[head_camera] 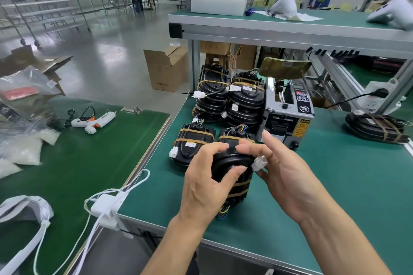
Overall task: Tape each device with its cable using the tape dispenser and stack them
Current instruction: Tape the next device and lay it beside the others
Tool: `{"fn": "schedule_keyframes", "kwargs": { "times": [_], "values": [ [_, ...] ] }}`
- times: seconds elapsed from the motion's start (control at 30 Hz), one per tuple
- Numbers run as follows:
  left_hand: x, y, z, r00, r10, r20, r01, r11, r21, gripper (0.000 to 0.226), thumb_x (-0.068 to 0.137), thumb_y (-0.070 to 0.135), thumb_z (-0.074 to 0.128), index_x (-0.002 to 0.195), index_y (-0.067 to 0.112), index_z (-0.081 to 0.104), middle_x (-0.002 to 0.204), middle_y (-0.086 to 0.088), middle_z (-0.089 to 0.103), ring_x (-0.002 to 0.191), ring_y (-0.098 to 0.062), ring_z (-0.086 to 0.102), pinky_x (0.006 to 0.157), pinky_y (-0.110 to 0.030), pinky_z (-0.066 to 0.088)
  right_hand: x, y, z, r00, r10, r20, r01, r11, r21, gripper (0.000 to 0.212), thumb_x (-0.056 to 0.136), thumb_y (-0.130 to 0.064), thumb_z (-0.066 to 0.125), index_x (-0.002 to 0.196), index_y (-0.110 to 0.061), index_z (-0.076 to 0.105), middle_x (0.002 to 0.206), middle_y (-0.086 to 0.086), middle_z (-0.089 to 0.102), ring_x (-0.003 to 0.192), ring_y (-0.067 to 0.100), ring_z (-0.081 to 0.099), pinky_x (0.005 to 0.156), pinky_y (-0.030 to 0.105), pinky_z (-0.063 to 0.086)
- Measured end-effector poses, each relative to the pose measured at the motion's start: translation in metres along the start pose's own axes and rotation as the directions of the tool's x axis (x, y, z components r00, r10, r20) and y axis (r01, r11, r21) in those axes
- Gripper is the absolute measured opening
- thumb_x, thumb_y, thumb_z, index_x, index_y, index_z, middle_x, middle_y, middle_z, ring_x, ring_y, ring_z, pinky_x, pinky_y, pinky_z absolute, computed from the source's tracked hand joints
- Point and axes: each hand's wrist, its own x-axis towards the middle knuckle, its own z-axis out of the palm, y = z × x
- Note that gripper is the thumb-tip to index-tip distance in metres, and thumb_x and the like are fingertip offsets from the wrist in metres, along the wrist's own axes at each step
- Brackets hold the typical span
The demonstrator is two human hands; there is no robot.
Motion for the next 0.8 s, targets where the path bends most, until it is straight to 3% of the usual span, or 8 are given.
{"fn": "schedule_keyframes", "kwargs": {
  "times": [0.23,0.8],
  "values": [
    [0.0009,-0.0077,0.0021,0.992,0.129,0.009,-0.129,0.991,0.019,0.039,0.099,0.040,0.076,0.128,0.021,0.060,0.126,0.008,0.066,0.119,-0.007,0.063,0.104,-0.021,0.049,-0.0009,-0.0005,0.0012,1.000,-0.022,-0.013,0.021,0.998,-0.052,0.069,0.071,-0.072,0.060,0.100,-0.014,0.084,0.128,-0.012,0.073,0.121,0.006,0.065,0.105,0.033,0.042],
    [0.0025,-0.0074,0.0019,0.982,0.186,0.021,-0.187,0.982,0.041,0.032,0.101,0.037,0.073,0.124,0.017,0.066,0.125,-0.004,0.068,0.120,-0.021,0.066,0.100,-0.046,0.056,0.0011,-0.0006,-0.0012,0.999,-0.024,-0.049,0.021,0.998,-0.067,0.063,0.074,-0.069,0.060,0.094,-0.014,0.085,0.122,-0.009,0.076,0.114,-0.002,0.067,0.104,0.035,0.044]
  ]
}}
